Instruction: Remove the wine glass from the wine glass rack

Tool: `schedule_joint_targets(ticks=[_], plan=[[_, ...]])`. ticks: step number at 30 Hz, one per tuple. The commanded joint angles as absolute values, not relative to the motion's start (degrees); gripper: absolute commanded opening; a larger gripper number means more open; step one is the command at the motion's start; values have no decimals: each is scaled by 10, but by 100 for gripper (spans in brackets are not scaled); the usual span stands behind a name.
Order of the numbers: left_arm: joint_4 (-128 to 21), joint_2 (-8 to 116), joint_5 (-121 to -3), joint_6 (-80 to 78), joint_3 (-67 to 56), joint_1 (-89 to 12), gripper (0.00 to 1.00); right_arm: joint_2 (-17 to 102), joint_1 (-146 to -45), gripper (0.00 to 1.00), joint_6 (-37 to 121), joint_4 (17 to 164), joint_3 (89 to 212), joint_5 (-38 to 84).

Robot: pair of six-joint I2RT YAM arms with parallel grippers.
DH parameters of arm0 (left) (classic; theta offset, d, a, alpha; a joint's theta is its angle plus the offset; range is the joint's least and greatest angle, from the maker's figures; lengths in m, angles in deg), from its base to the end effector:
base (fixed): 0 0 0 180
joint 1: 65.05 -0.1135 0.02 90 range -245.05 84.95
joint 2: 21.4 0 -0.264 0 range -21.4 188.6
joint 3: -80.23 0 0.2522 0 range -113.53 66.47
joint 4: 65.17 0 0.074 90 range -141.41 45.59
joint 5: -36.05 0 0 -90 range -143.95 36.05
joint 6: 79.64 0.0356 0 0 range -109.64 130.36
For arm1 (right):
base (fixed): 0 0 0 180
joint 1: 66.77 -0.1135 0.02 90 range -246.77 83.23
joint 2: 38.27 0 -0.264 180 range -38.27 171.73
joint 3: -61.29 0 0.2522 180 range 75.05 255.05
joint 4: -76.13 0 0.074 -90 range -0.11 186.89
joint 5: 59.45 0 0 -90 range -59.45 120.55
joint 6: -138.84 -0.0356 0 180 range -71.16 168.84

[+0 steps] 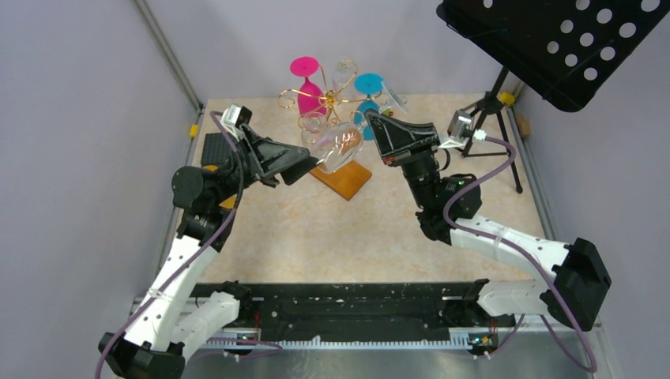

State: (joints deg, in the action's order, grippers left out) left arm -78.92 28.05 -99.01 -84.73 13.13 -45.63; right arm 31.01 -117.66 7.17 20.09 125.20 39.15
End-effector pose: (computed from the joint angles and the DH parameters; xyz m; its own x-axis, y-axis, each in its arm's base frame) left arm 0.1551 -0.0814 0.4422 -0.8451 -0.4481 -0.2916 0.4180 -0.2138 -0.8829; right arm 0.1599 0.1882 0.4213 -0.1058 0.9119 -0.3965 -0.8528 0.1218 0.5078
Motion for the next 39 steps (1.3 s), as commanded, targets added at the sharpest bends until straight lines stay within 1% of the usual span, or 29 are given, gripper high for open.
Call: schedule_joint_targets(ticks=[1,3,7,11,13,17,22,23,24,28,30,37,39], plan=[[-869,279,-960,-905,144,-444,64,318,-1181,0,57,124,1275,389],[-876,276,-946,-916,149,-441,60,323,-1181,0,57,107,1270,385],[-886,274,-921,-931,151,-439,50,336,-1182,0,58,59,1259,376],[-884,282,-897,-929,144,-437,28,349,-1181,0,54,25,1253,380],[-886,293,-900,-931,134,-436,24,353,-1182,0,53,18,1253,380],[-904,307,-902,-938,125,-434,23,358,-1182,0,48,17,1252,381],[-904,312,-901,-934,114,-432,31,372,-1181,0,24,2,1250,382],[-905,314,-900,-934,113,-431,31,374,-1182,0,20,-2,1249,383],[-907,315,-899,-934,111,-431,30,379,-1181,0,12,-6,1248,386],[-922,322,-887,-935,99,-430,20,391,-1182,0,-24,-24,1242,407],[-922,327,-889,-935,88,-430,17,397,-1182,0,-30,-30,1241,407],[-921,336,-888,-936,74,-429,17,410,-1181,0,-34,-40,1240,398],[-921,337,-889,-936,74,-430,14,413,-1181,0,-34,-44,1240,396]])
